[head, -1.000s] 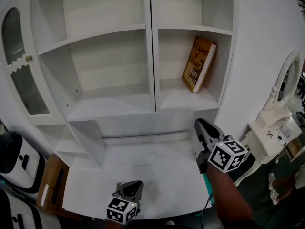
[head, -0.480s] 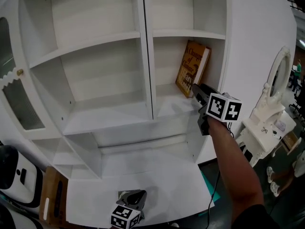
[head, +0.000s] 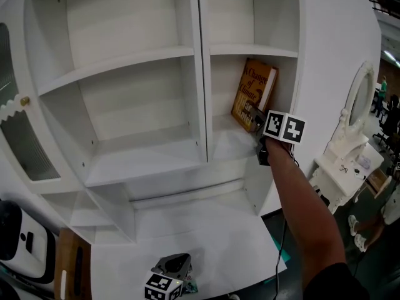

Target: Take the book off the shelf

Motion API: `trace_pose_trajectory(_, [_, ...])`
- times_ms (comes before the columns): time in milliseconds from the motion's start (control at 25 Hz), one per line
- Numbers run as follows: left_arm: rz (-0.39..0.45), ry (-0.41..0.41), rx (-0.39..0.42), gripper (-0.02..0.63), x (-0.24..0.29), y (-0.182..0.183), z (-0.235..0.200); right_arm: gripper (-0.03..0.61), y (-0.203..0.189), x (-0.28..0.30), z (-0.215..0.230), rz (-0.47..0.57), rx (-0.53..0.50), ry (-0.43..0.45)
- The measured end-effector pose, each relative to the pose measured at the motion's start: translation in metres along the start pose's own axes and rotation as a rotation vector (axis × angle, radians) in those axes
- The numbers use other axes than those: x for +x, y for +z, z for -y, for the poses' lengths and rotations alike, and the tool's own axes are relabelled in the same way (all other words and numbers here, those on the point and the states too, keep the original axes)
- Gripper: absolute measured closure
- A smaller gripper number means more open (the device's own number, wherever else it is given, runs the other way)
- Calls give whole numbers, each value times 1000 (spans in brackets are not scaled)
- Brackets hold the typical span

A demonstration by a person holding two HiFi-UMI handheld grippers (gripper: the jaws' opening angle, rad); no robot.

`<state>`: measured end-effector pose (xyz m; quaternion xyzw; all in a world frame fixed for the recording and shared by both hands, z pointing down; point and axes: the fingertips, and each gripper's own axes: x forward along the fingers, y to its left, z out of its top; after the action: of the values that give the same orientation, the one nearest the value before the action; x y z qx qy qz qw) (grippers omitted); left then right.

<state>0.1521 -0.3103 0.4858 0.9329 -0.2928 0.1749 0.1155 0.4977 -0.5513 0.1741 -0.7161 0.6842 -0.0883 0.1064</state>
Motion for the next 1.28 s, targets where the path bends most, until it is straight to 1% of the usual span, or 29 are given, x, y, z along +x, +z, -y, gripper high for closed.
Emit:
trace_pose_trajectory(200, [-2,7,-12,603,-7,-4,-13,356,3,19,10,-13,-21,-51])
trace_pose_trajectory(520, [10,45,-42,603,-14,-6,-27,356,15,43,10,-6,-72,-67])
trace_pose_trajectory(680, [17,64,-55,603,-14,-7,-28,359,16,50,9,-3,-73,-68])
trace_pose_trajectory(720, [20,68,-58,603,-14,-6,-27,366,16,51,9,2,-68,-69])
trace_pose_trajectory(760, [23,71,-59,603,-14,-5,-26,406,17,51,9,9,-60,-69])
trace_pose_trajectory(880, [30,82,-63,603,-14,-4,-24,417,20,50,11,30,-33,-69])
trace_pose_trajectory(1000, [35,98,-69,603,-15,-5,-23,422,22,49,13,42,-33,-73])
trace_pose_trajectory(1120, [44,113,-81,603,-14,-4,-21,425,25,46,10,48,-38,-59])
trace_pose_trajectory(1280, [50,124,-68,603,-12,-2,-15,426,30,35,-1,59,-19,6])
